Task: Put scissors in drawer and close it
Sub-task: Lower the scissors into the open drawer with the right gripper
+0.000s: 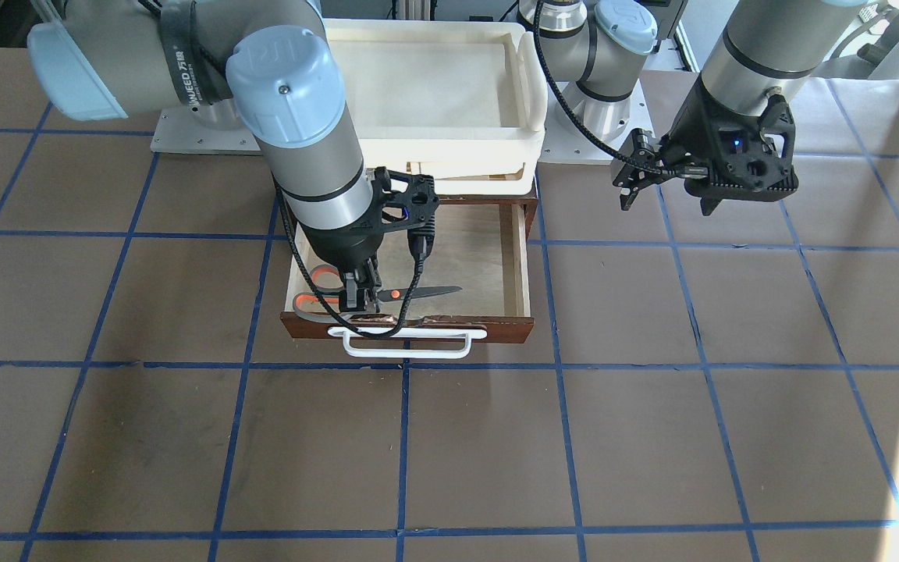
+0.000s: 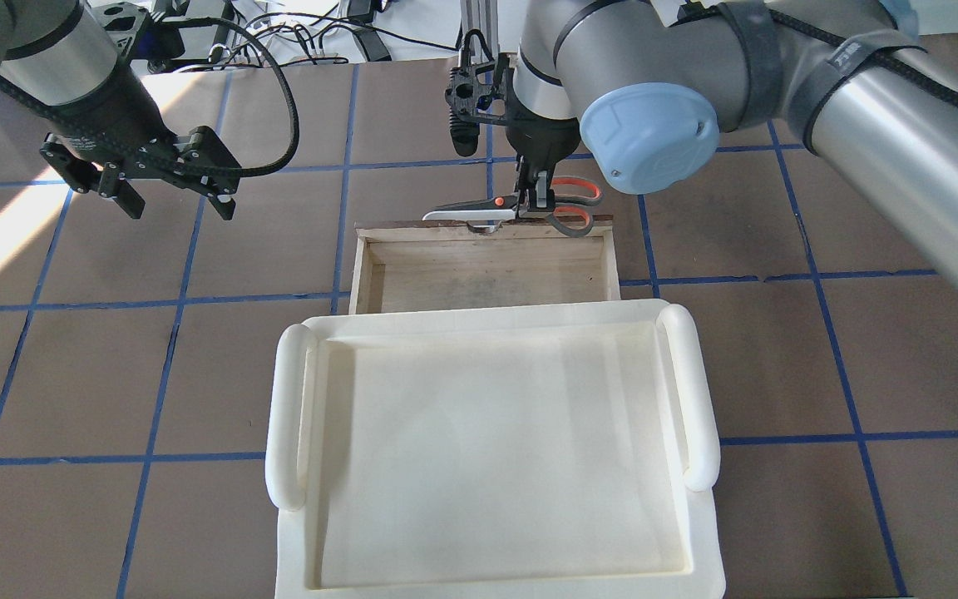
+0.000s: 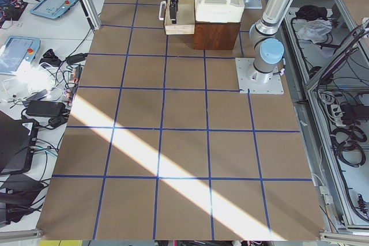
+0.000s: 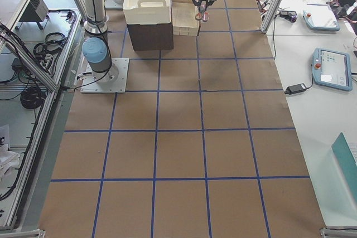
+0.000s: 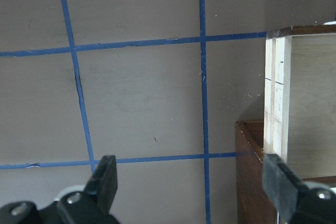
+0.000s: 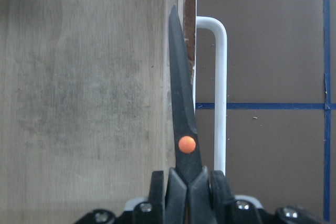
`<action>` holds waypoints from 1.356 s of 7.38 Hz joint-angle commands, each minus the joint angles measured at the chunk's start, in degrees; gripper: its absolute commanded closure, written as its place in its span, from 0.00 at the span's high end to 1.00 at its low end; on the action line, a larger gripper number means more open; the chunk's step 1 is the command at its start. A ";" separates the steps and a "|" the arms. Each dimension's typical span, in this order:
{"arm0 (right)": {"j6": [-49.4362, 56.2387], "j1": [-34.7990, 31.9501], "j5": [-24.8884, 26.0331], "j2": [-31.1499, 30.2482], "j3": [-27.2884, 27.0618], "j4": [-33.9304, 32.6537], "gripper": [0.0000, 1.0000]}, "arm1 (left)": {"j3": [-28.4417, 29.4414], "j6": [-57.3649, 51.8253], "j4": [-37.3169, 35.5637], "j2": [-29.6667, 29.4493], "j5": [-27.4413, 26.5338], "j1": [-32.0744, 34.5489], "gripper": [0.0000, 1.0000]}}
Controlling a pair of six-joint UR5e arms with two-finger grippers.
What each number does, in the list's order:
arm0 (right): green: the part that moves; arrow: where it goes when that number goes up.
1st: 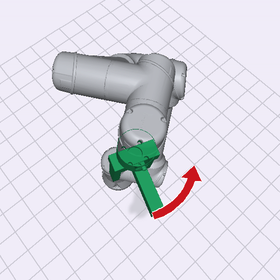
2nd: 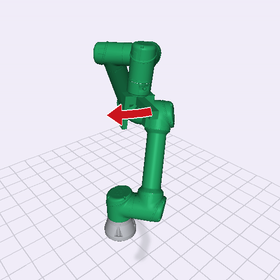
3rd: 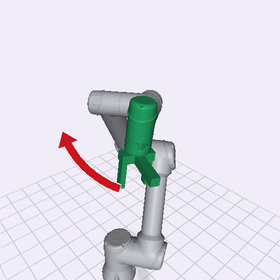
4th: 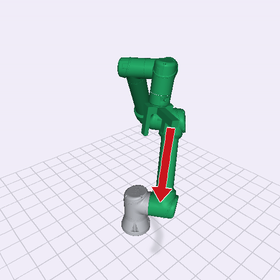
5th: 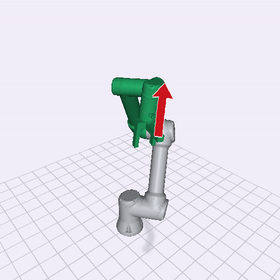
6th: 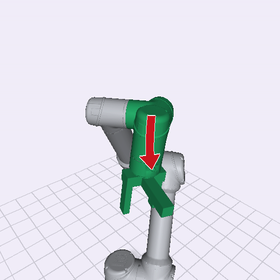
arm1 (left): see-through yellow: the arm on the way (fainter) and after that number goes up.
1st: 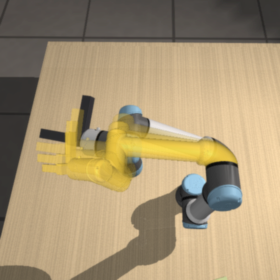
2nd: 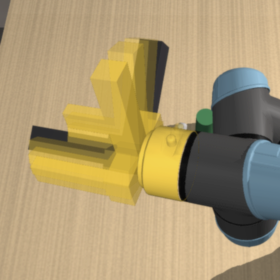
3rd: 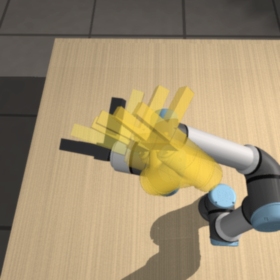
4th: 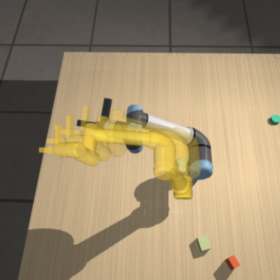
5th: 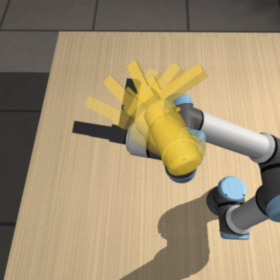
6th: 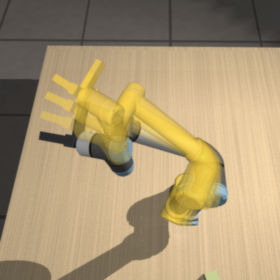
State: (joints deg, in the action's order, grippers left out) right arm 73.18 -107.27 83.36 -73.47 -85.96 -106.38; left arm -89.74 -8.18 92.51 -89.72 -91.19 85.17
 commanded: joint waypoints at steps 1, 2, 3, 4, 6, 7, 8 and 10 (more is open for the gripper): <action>-6.69 -4.60 1.96 1.31 -1.04 -0.14 0.00 | 0.00 -0.17 -0.05 0.07 -0.04 0.00 1.00; -7.08 -5.84 3.54 1.66 -2.18 -0.31 0.00 | 0.00 -0.34 0.04 0.16 -0.04 0.00 1.00; -10.56 -6.02 3.39 1.67 -3.15 -0.40 0.00 | 0.00 -0.52 0.04 0.16 -0.04 0.00 1.00; -11.90 -6.02 3.56 1.67 -3.33 -0.93 0.00 | 0.00 -0.52 0.04 0.16 -0.04 0.00 1.00; -11.92 -6.99 3.56 2.10 -4.38 -2.15 0.00 | 0.00 -0.52 0.04 0.16 -0.04 0.00 1.00; -11.83 -7.16 3.91 1.85 -5.60 -2.60 0.00 | 0.00 -0.43 0.04 0.08 -0.04 0.00 1.00; -11.74 -7.17 4.87 1.58 -7.10 -3.04 0.00 | 0.00 -0.52 0.04 0.16 -0.04 0.00 1.00; -11.83 -7.25 4.88 1.67 -8.43 -5.85 0.00 | -0.09 -0.52 0.04 0.07 -0.04 0.00 1.00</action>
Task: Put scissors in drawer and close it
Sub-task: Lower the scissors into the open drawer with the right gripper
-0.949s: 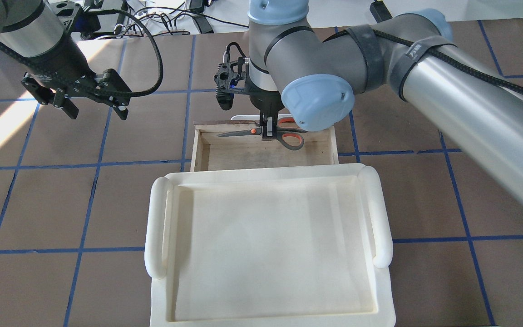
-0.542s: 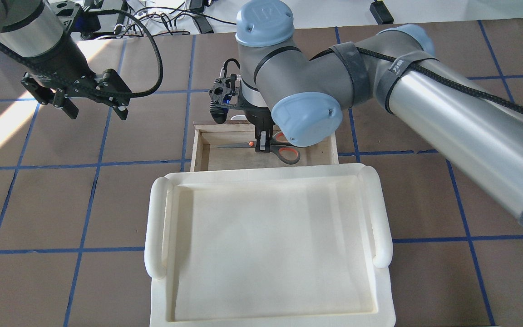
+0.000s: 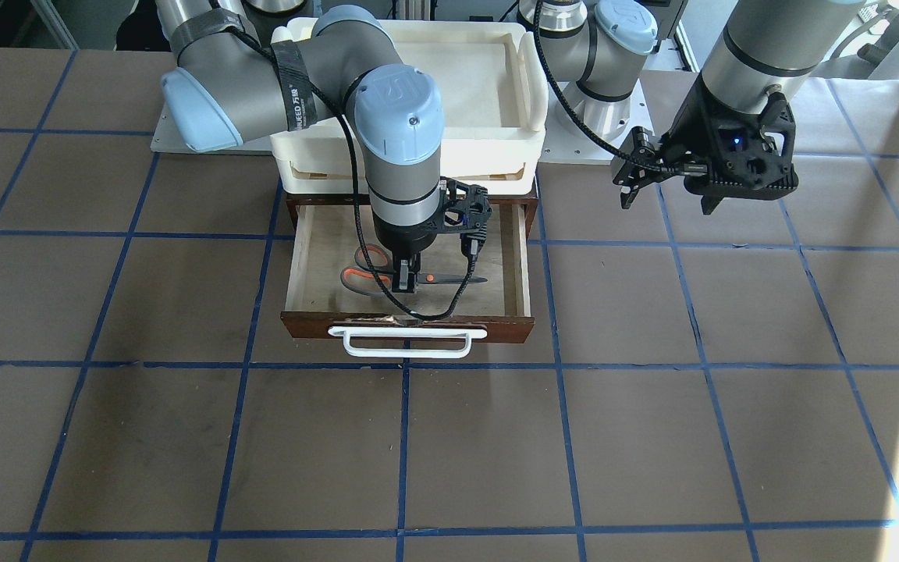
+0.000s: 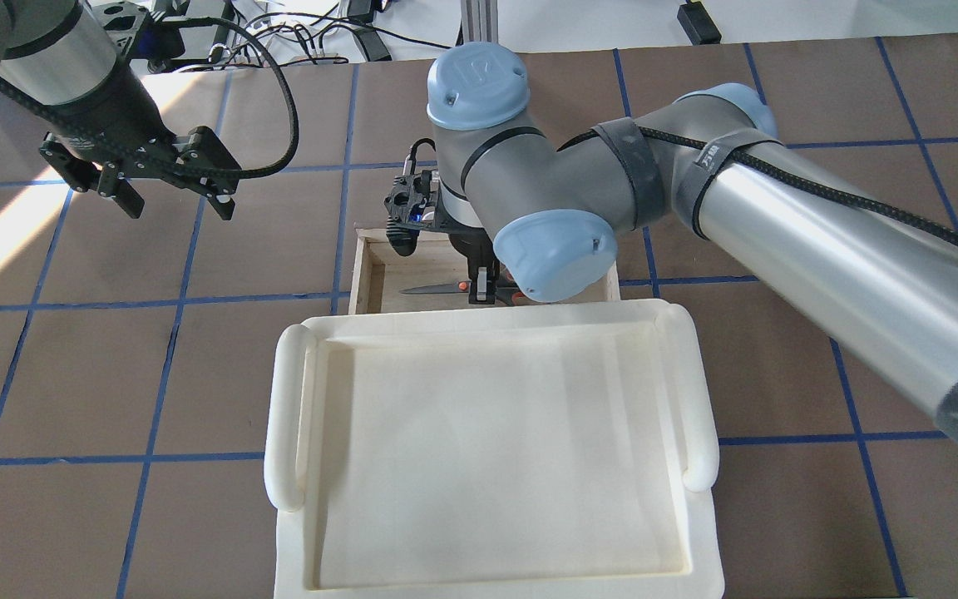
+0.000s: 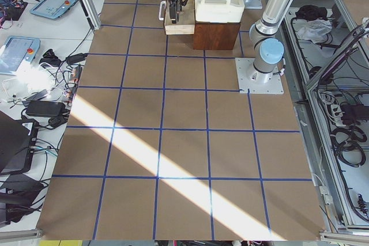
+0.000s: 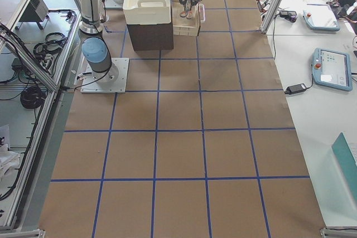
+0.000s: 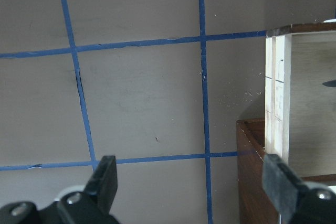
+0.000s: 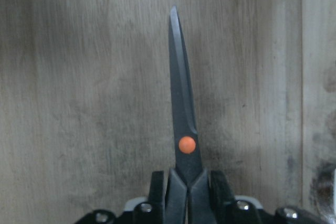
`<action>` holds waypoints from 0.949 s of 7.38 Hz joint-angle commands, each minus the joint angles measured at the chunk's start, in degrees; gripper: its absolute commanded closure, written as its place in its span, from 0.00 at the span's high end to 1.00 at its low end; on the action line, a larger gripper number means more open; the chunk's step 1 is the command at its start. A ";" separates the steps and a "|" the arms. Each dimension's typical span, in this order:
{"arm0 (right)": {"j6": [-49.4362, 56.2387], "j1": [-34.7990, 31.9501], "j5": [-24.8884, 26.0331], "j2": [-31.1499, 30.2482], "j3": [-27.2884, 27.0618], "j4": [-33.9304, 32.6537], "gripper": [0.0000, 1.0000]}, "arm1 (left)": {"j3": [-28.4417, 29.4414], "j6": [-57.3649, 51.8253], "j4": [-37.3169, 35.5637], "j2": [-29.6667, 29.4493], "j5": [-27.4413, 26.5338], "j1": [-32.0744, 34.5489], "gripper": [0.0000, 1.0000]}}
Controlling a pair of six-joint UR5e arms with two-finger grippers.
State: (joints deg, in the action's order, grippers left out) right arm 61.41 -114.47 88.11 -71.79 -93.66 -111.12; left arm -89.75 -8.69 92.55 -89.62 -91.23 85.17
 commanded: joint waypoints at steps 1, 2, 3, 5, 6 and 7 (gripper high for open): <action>-0.32 -0.14 -0.13 0.07 -0.73 -1.21 0.00 | -0.07 -0.01 0.00 -0.03 0.00 0.00 1.00; -0.32 -0.31 -0.22 0.42 -0.82 -1.21 0.00 | -0.07 0.08 -0.09 -0.20 0.00 0.00 1.00; -0.41 -0.32 -0.74 0.42 -0.82 -1.56 0.00 | 0.02 0.08 -0.09 -0.20 0.00 0.00 1.00; -0.32 -0.40 -0.93 0.42 -0.99 -1.56 0.00 | -0.07 0.08 0.00 -0.38 0.00 0.00 1.00; -0.32 -0.40 -0.93 0.51 -1.08 -1.56 0.00 | -0.07 0.08 0.00 -0.20 0.00 0.00 1.00; -0.32 -0.40 -0.84 0.68 -1.08 -1.47 0.00 | -0.07 0.08 -0.09 -0.38 0.00 0.00 1.00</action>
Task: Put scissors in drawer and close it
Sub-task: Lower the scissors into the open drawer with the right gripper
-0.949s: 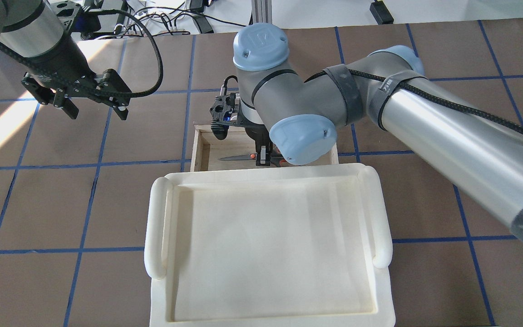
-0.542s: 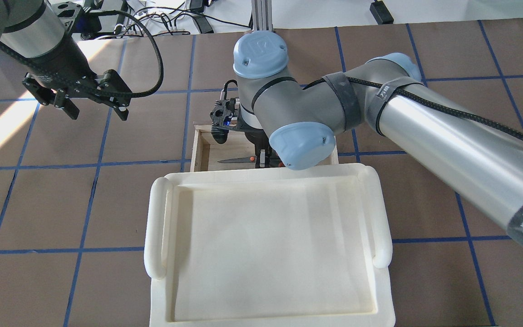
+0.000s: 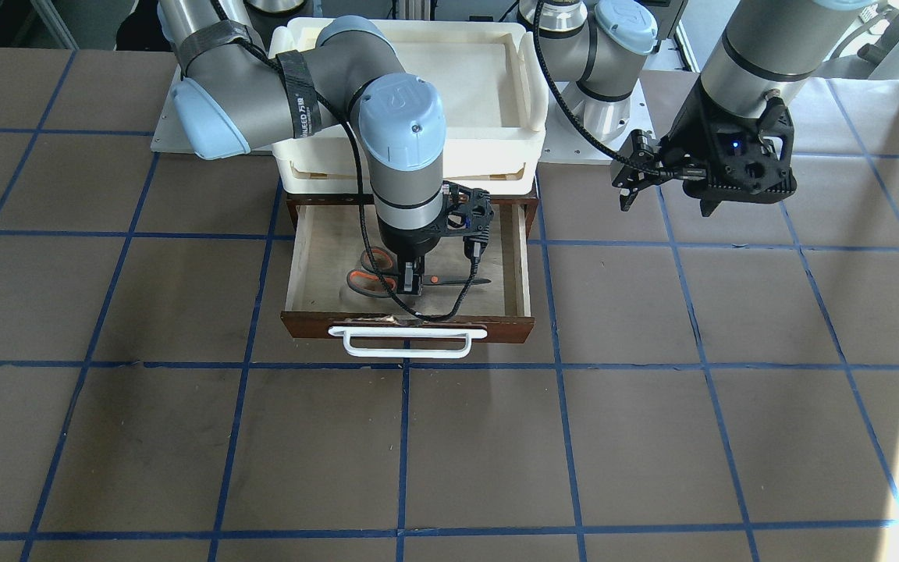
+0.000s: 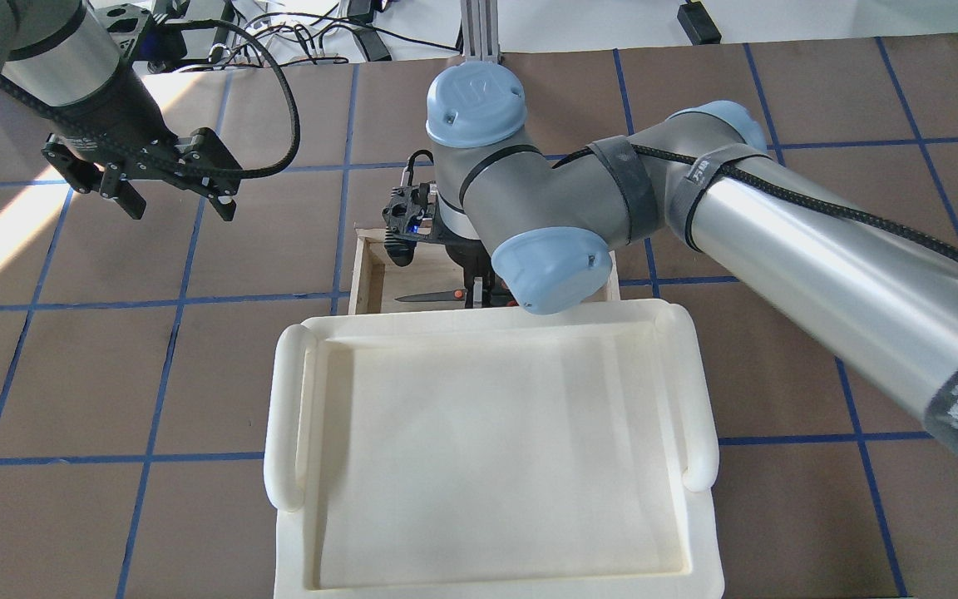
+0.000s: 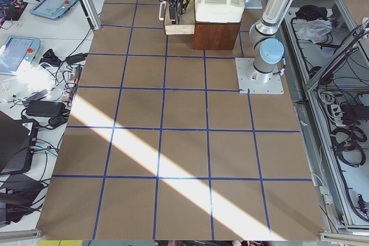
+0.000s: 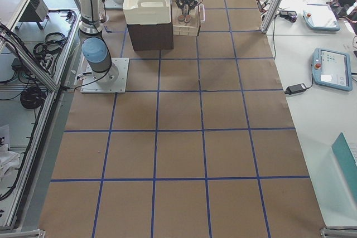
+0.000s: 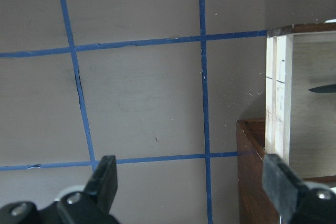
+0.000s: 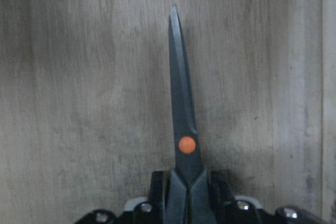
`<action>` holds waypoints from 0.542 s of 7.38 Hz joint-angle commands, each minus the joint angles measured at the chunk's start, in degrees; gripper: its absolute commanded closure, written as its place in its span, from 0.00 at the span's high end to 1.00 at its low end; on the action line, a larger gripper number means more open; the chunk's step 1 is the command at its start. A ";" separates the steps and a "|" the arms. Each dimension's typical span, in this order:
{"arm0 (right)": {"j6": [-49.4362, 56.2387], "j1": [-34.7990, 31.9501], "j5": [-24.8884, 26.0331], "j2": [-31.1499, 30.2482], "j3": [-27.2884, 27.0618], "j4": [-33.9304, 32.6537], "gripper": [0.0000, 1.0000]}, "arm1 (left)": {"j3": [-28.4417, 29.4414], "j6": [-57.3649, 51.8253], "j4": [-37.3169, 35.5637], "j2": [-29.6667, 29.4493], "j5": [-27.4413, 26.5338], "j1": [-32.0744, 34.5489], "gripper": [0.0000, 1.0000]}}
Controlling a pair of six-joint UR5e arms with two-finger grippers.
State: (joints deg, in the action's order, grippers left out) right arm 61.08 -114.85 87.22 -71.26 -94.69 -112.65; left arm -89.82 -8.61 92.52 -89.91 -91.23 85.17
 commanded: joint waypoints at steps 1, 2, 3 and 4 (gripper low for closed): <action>-0.08 -0.02 0.05 0.59 -0.06 0.06 0.00 | 0.00 0.00 -0.06 0.00 0.00 0.00 1.00; -0.08 -0.02 0.14 0.59 -0.49 -0.02 0.00 | 0.00 0.00 -0.06 -0.09 0.00 0.00 1.00; -0.08 -0.11 0.14 0.51 -0.84 -0.02 0.00 | 0.09 -0.09 -0.06 -0.18 0.00 0.00 1.00; -0.08 -0.11 0.14 0.51 -0.85 -0.11 0.09 | 0.00 0.00 0.03 -0.18 0.00 0.00 1.00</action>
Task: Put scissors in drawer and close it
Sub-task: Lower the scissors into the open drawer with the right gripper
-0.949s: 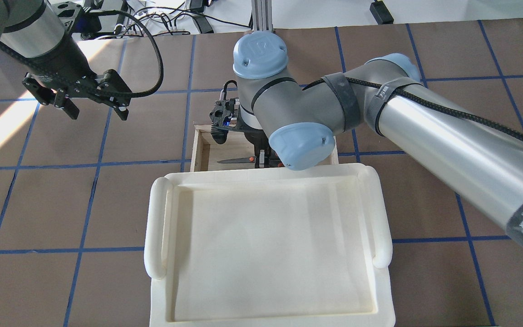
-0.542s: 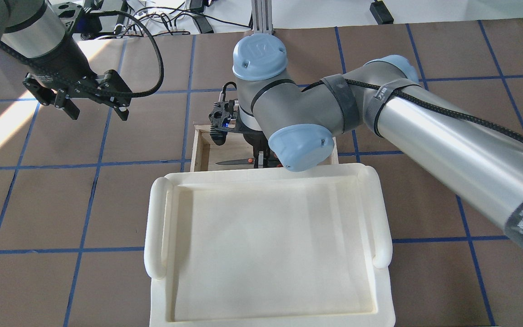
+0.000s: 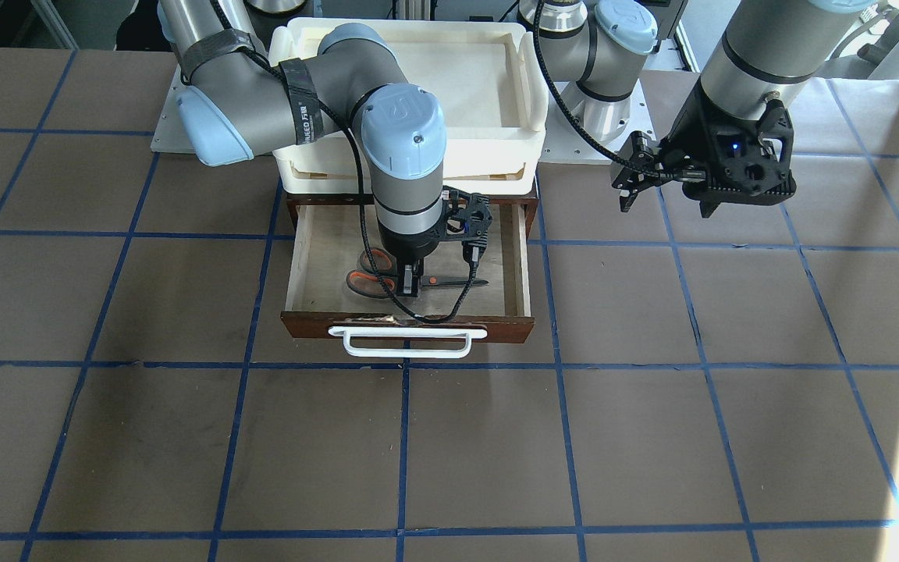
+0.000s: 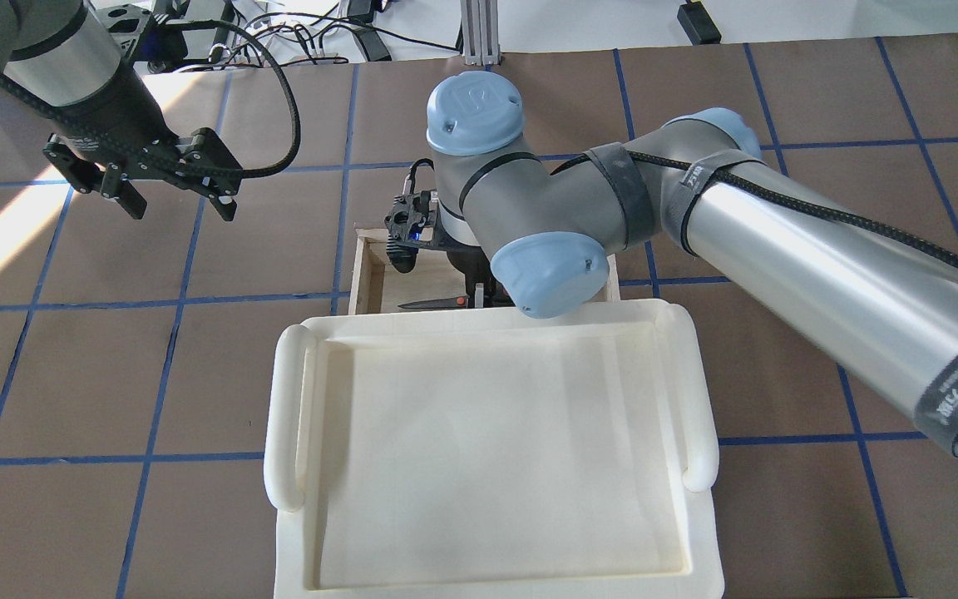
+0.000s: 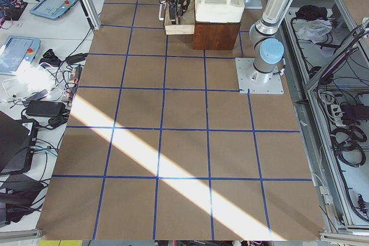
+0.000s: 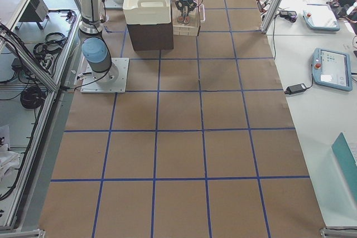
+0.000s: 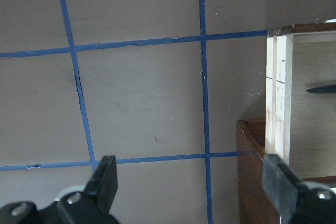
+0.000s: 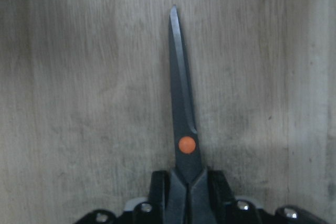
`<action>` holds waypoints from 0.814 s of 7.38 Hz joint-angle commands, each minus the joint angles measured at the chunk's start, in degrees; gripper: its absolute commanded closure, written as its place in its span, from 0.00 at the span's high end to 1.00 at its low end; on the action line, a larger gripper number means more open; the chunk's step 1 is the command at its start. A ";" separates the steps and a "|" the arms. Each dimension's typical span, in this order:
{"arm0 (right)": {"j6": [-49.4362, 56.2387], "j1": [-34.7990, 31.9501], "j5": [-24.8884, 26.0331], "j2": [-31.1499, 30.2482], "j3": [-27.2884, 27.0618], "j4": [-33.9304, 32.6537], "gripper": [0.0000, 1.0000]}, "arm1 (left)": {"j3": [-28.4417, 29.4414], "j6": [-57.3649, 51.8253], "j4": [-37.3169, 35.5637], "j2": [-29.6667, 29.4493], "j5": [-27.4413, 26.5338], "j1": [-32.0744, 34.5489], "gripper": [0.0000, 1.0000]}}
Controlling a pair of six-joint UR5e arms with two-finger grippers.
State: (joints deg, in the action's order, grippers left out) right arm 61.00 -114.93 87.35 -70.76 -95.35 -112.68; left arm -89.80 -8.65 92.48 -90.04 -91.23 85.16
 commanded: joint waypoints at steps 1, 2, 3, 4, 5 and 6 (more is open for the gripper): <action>-0.09 -0.03 -0.25 0.09 -0.19 0.01 0.66 | 0.06 -0.05 0.07 -0.13 0.00 0.00 1.00; -0.18 -0.03 -0.16 -0.26 -0.10 0.18 0.97 | -0.02 -0.05 0.07 -0.13 0.00 0.00 1.00; -0.09 0.05 0.19 -0.96 0.60 0.36 1.00 | 0.06 -0.05 0.07 -0.13 0.00 0.00 1.00; -0.01 0.40 0.19 -2.35 1.65 1.23 1.00 | -0.02 -0.05 0.07 -0.31 0.00 0.00 1.00; 0.17 1.19 0.02 -3.15 4.09 4.20 1.00 | 0.06 -0.05 0.07 -0.31 0.00 0.00 1.00; 0.00 2.50 -0.16 -3.59 8.21 7.36 1.00 | -0.02 -0.05 0.07 -0.31 0.00 0.09 1.00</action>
State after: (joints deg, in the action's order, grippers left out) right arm 61.05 -113.76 87.37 -73.51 -91.33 -108.93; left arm -89.78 -8.70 92.55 -90.32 -91.23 85.18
